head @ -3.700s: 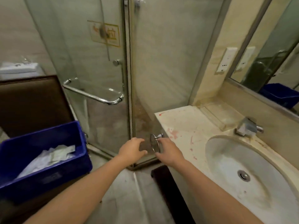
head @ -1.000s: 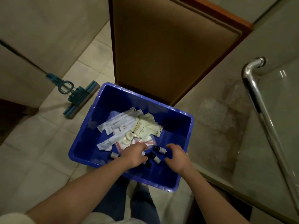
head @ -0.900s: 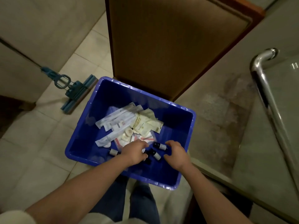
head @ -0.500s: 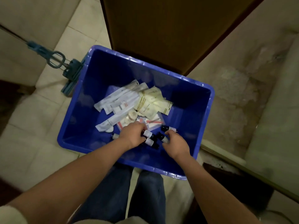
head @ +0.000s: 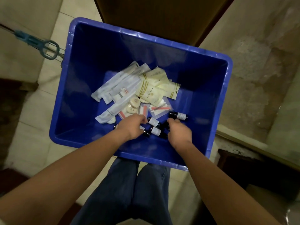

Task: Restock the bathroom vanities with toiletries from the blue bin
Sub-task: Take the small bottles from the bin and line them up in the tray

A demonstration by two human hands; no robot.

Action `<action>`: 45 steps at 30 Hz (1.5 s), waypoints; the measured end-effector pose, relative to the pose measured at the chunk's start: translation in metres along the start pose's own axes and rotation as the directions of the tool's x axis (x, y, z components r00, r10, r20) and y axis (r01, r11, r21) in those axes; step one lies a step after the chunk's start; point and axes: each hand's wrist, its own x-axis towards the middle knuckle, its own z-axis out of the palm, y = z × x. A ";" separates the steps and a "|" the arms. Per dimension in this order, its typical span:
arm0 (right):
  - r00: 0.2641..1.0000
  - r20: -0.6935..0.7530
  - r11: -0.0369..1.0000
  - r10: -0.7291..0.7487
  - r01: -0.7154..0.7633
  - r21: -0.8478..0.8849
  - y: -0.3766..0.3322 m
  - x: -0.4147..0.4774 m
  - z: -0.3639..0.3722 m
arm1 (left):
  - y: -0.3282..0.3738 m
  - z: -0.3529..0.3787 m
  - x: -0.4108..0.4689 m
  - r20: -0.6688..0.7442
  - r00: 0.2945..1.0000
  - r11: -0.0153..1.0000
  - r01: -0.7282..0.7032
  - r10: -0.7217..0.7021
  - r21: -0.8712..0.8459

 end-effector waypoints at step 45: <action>0.956 0.271 0.777 -0.107 -0.090 0.623 -0.061 0.010 -0.015 | -0.040 -0.031 -0.008 0.258 0.963 0.884 -0.046 -0.085 0.464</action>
